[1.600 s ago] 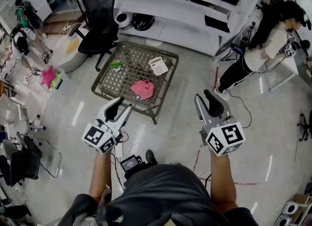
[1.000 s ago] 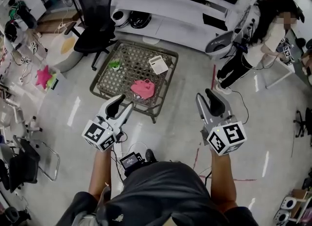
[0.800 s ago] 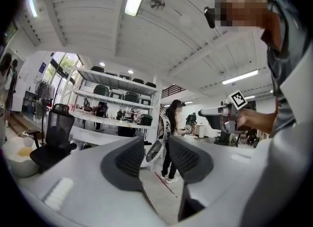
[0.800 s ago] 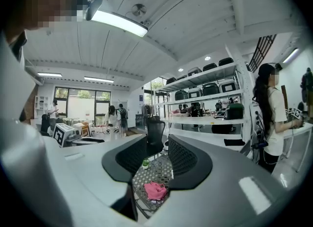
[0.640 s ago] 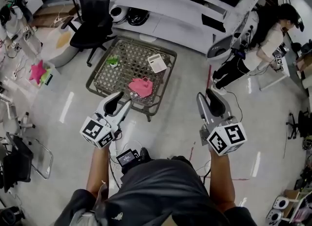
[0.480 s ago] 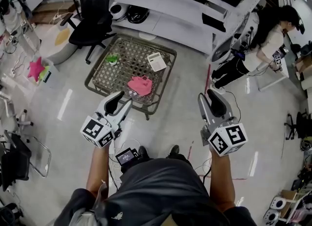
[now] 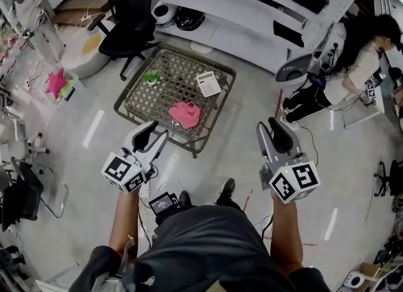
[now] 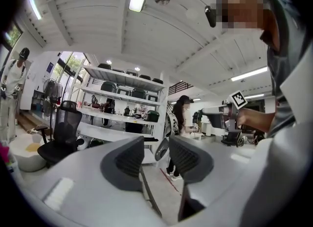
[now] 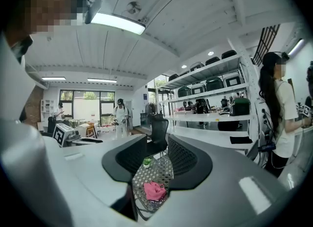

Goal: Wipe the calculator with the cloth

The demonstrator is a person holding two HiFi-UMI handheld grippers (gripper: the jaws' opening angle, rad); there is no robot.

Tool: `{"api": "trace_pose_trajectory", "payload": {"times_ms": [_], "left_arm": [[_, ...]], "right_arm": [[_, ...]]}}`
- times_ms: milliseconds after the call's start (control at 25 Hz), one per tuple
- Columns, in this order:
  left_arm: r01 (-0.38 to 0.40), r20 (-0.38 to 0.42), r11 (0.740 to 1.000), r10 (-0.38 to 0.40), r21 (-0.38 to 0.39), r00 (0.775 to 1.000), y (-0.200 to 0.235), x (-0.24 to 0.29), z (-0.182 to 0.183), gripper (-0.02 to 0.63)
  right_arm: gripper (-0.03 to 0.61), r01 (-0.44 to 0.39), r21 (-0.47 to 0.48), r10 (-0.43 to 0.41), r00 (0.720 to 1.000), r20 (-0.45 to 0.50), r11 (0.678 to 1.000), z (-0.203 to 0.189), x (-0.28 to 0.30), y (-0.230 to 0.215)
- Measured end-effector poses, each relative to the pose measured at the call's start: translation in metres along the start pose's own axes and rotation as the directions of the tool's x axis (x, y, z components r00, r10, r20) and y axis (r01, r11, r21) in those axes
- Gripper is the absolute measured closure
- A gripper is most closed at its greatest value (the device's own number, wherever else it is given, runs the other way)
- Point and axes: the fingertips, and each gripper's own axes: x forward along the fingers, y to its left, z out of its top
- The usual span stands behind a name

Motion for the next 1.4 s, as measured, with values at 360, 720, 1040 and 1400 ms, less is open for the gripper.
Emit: {"api": "trace_pose_trajectory", "payload": {"times_ms": [360, 720, 1040, 1400], "left_arm": [[-0.112, -0.045, 0.993, 0.114, 0.028, 0.992, -0.016, 0.045, 0.002, 0.446], [-0.234, -0.076, 0.971, 0.237, 0.048, 0.969, -0.039, 0.084, 0.003, 0.446], [-0.299, -0.109, 0.953, 0.303, 0.051, 0.947, -0.070, 0.108, 0.002, 0.446], [-0.283, -0.143, 0.958, 0.286, 0.042, 0.948, -0.080, 0.144, -0.003, 0.443]], "right_arm": [[0.462, -0.107, 0.047, 0.107, 0.994, 0.007, 0.993, -0.009, 0.025, -0.072], [0.462, -0.225, 0.073, 0.222, 0.974, 0.038, 0.972, -0.008, 0.051, -0.137], [0.462, -0.310, 0.097, 0.307, 0.950, 0.052, 0.946, -0.005, 0.055, -0.171], [0.462, -0.299, 0.128, 0.292, 0.954, 0.069, 0.946, -0.014, 0.046, -0.207]]}}
